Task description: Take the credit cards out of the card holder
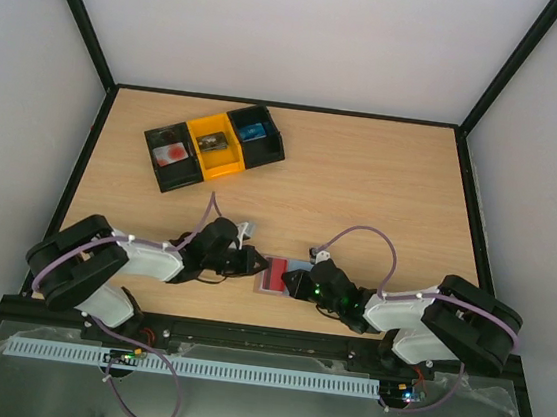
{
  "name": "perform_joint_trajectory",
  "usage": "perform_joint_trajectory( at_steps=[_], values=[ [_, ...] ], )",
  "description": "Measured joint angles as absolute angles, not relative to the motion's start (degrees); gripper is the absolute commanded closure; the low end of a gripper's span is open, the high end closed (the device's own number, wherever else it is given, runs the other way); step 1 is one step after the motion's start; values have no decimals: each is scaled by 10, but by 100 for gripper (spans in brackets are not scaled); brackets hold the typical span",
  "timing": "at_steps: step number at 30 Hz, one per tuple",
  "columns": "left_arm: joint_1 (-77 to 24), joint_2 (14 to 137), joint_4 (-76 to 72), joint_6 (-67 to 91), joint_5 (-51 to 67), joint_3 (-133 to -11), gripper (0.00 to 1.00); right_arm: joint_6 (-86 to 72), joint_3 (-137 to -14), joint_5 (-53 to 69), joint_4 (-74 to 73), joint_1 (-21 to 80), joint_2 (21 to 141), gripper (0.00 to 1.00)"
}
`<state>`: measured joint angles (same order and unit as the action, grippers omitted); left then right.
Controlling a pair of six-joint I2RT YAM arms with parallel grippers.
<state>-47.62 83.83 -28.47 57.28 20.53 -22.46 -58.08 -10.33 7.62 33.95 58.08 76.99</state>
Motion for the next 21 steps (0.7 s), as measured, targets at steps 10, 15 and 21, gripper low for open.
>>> perform_joint_trajectory(
  at_steps=[10,15,21],
  values=[
    [-477,878,-296,575,205,-224,92,-581,-103,77,340,581,770,87],
    [-481,880,-288,566,199,-228,92,-581,-103,81,347,579,776,86],
    [-483,886,-289,560,194,-233,92,-581,-103,85,352,574,781,88]
  ],
)
